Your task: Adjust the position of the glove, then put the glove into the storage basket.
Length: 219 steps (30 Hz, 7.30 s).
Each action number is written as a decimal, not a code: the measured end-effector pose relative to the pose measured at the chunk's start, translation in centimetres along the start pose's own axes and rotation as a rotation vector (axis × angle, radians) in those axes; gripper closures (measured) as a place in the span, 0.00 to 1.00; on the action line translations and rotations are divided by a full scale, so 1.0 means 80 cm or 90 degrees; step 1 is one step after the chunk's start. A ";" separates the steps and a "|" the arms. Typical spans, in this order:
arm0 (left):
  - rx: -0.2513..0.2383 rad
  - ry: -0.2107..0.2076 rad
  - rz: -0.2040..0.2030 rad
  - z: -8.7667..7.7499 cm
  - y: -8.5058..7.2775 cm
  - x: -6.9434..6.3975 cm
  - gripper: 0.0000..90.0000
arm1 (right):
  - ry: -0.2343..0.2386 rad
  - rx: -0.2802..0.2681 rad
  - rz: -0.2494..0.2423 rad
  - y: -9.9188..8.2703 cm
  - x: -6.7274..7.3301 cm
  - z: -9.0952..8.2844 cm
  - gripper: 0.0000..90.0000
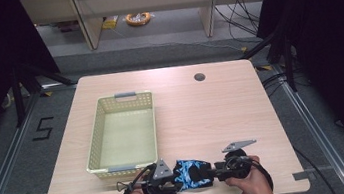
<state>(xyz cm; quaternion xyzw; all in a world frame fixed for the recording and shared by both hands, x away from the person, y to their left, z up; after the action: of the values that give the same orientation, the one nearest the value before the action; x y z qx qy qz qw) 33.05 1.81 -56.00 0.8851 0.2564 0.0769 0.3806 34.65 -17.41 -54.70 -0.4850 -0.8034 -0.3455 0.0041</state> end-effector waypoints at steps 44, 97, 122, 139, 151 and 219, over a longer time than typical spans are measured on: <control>0.031 -0.026 0.077 -0.005 -0.003 -0.015 0.87 | 0.003 -0.019 -0.072 0.002 0.023 0.021 0.96; 0.033 -0.017 0.108 0.001 0.001 -0.019 0.92 | 0.024 -0.058 -0.050 0.003 0.013 0.007 0.96; -0.033 0.002 0.114 -0.062 0.049 -0.012 0.92 | 0.049 -0.150 -0.074 0.041 0.040 -0.046 0.97; -0.051 0.023 0.085 -0.113 0.055 0.025 0.92 | 0.062 -0.150 -0.096 0.095 0.080 -0.047 0.96; -0.042 0.064 0.048 -0.152 0.032 0.072 0.92 | 0.071 -0.144 -0.138 0.149 0.121 -0.012 0.96; 0.030 0.083 -0.110 -0.191 -0.034 0.194 0.49 | 0.022 -0.004 -0.116 0.183 0.164 0.145 0.96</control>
<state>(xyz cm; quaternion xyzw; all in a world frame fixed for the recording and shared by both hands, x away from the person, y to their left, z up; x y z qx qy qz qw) 40.21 21.00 -48.19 0.8617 0.3576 0.0953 0.3472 42.97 3.50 -50.93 -0.4036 -0.8429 -0.3554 -0.0151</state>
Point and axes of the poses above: each handheld gripper's, and its own axes: z roughly forward along the jaws, y roughly out of its top, x roughly to its left, the point moved 7 cm from there along z, roughly forward along the jaws, and after that the axes turned 4 degrees about z, right-handed, at the moved point
